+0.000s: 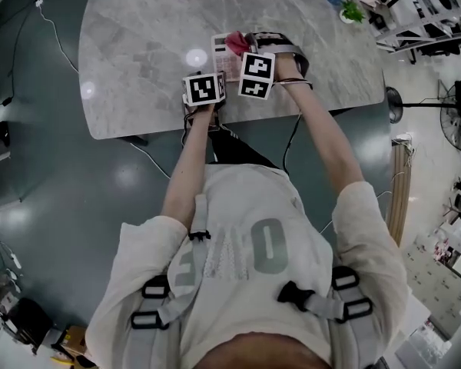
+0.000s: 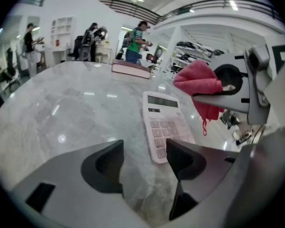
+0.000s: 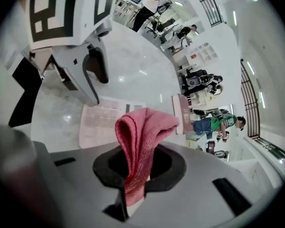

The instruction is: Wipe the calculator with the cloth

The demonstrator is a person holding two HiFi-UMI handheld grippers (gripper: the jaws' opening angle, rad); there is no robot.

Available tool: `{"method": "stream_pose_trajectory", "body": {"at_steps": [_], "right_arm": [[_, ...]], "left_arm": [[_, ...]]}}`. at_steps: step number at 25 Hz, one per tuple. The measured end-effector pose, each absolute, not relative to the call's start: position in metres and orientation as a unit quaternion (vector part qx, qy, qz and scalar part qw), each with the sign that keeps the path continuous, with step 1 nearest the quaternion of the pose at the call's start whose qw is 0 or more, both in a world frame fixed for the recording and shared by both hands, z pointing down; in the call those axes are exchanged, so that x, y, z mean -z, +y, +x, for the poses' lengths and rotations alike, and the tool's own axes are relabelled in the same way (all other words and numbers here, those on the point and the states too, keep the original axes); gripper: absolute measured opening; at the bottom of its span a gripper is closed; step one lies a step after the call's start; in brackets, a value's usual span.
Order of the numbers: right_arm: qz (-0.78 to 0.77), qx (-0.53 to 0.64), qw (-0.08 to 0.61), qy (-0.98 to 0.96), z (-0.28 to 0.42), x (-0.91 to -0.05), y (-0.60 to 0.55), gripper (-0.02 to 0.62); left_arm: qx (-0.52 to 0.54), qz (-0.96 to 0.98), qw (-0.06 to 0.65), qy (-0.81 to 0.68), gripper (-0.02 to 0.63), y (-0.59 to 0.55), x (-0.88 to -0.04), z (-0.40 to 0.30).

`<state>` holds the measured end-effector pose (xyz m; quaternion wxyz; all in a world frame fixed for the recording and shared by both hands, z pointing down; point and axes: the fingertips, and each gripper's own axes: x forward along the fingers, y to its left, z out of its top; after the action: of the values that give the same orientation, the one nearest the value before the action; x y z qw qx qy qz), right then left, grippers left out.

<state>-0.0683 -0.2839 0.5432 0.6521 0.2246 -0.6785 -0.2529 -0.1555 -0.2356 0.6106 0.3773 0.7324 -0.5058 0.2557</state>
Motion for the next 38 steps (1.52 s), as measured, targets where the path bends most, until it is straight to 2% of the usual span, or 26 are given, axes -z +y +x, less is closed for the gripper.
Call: {"method": "stream_pose_trajectory", "body": {"at_steps": [2, 6, 8, 9, 13, 15, 21, 38], "right_arm": [[0.225, 0.265, 0.647, -0.679, -0.076, -0.535, -0.297, 0.055], [0.225, 0.275, 0.638, -0.683, -0.095, -0.528, -0.321, 0.055], [0.219, 0.278, 0.639, -0.683, -0.105, -0.533, -0.326, 0.055], [0.217, 0.279, 0.641, -0.681, -0.110, -0.537, -0.329, 0.055], [0.208, 0.277, 0.645, -0.680, -0.123, -0.549, -0.337, 0.055], [0.205, 0.274, 0.648, -0.680, -0.123, -0.556, -0.336, 0.055], [0.199, 0.261, 0.657, -0.679, -0.132, -0.572, -0.335, 0.055], [0.179, 0.239, 0.666, -0.684, -0.132, -0.594, -0.306, 0.057]], "left_arm": [[-0.224, 0.723, 0.398, -0.518, 0.288, -0.237, -0.600, -0.158], [-0.201, 0.778, 0.329, -0.496, 0.288, -0.256, -0.549, -0.171], [-0.156, 0.799, 0.314, -0.487, 0.280, -0.260, -0.523, -0.188], [-0.128, 0.804, 0.312, -0.489, 0.252, -0.262, -0.512, -0.200], [-0.077, 0.804, 0.275, -0.522, 0.047, -0.269, -0.485, -0.238], [-0.070, 0.797, 0.259, -0.541, 0.021, -0.270, -0.477, -0.248], [-0.046, 0.794, 0.226, -0.563, 0.021, -0.277, -0.449, -0.271], [-0.055, 0.789, 0.225, -0.568, 0.020, -0.291, -0.448, -0.281]]}}
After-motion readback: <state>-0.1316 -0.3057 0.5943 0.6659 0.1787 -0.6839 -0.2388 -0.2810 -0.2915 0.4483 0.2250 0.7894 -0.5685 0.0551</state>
